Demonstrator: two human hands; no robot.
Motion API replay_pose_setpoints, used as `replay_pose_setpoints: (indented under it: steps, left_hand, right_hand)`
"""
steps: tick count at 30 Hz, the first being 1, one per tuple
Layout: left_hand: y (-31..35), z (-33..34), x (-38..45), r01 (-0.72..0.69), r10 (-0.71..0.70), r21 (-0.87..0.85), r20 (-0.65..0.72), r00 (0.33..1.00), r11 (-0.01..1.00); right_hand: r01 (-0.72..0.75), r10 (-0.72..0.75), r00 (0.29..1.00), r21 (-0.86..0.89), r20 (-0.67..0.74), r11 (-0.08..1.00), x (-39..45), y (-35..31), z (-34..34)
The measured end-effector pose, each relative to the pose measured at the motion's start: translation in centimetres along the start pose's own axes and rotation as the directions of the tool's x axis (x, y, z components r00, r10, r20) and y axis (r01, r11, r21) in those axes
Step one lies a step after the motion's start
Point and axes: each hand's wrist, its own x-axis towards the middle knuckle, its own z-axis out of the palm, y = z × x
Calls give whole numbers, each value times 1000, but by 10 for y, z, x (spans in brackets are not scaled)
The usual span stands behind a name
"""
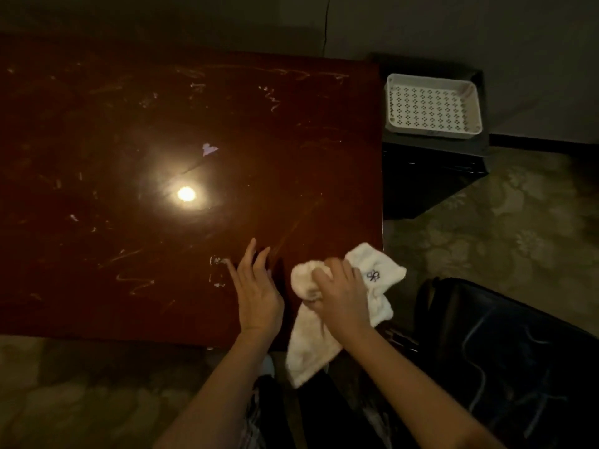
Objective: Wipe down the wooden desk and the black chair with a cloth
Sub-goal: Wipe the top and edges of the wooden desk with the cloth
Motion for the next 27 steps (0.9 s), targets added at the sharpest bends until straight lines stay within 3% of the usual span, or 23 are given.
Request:
replay_pose_setpoints:
  steps: [2,4,8,11,15,18,24,27]
  left_hand:
    - [1,-1,-1,9,-9,-7,4,1000,1000]
    - [0,0,-1,9,-9,-12,17,1000,1000]
    - [-6,4,-1,10,-10,-5,11,1000,1000]
    - [-5,1,-2,-12,12,-12,17,1000,1000]
    - [-4,1,0,-11,11,6,38,999,1000]
    - [-4,1,-1,4,-5,10,65,998,1000]
    - [-4,2,-1,8,-7,-8,40,999,1000]
    - [-5,1,-2,-5,5,-30,-5,1000,1000]
  right_hand:
    - [138,-138,990,-14,15,990,2,9,0]
    - [159,-159,987,-19,17,987,26,20,0]
    - [-83,81,994,-22,-70,996,92,25,0]
    - [-206,206,975,16,-78,979,81,12,-1]
    - [-60,60,994,-1,-91,998,-1,-5,6]
    - [27,-28,998,-25,-50,999,3,7,6]
    - [-149,147,986,-12,-82,989,87,26,0]
    - [-225,225,970,8,-91,974,87,19,1]
